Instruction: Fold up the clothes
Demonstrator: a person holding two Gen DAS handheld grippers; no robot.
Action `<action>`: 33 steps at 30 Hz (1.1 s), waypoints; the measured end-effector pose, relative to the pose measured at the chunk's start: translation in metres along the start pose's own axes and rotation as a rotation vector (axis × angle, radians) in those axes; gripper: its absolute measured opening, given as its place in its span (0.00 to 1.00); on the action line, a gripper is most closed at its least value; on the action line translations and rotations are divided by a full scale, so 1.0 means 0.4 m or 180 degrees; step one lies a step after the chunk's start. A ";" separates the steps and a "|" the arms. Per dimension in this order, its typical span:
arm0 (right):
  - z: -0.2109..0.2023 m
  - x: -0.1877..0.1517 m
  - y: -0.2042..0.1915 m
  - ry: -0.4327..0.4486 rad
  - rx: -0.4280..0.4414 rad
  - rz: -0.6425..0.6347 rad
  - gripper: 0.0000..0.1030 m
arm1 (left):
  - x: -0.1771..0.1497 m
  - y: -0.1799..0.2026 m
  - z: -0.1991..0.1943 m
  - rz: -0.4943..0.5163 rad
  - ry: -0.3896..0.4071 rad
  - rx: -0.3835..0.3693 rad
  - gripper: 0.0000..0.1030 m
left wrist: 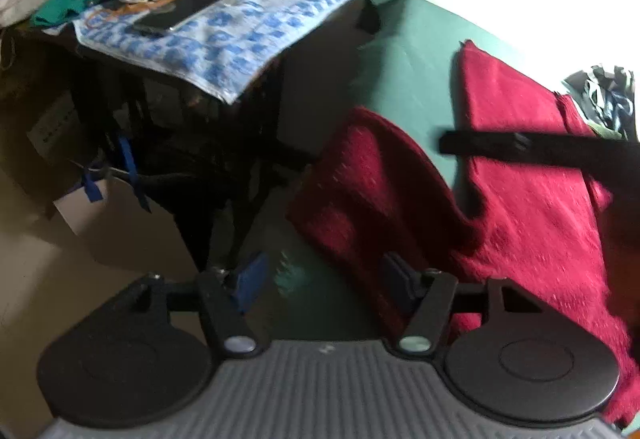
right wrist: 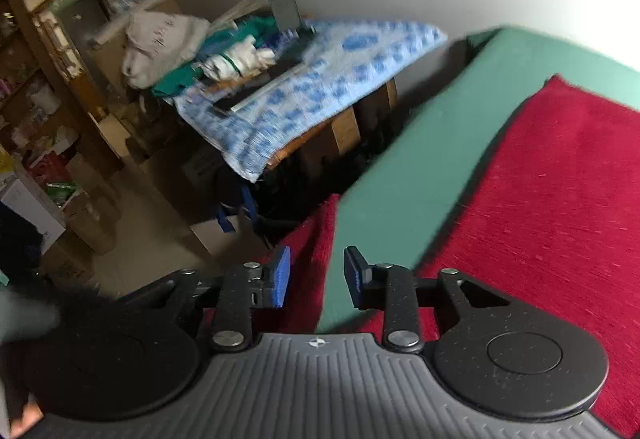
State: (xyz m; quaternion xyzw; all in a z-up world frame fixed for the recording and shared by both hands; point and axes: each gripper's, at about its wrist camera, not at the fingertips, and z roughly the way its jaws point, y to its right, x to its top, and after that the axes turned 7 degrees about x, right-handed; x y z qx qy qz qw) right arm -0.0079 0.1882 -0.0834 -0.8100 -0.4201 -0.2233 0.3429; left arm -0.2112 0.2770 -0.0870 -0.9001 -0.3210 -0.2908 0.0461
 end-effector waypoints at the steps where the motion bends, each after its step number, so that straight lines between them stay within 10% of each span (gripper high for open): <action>1: 0.025 0.009 0.006 -0.0055 -0.0008 0.0047 0.32 | -0.006 0.001 -0.001 0.0003 -0.0005 -0.0012 0.64; 15: 0.121 0.073 0.004 -0.0212 0.0351 0.0144 0.06 | -0.038 -0.012 -0.025 -0.0154 0.0022 -0.0231 0.69; 28: -0.171 0.047 0.061 0.0651 0.1714 0.0283 0.06 | -0.012 0.052 -0.038 0.0022 0.0230 -0.0906 0.75; 33: -0.230 -0.036 0.137 0.0736 0.1461 0.0608 0.06 | 0.008 0.114 -0.044 0.0262 0.0309 -0.1146 0.79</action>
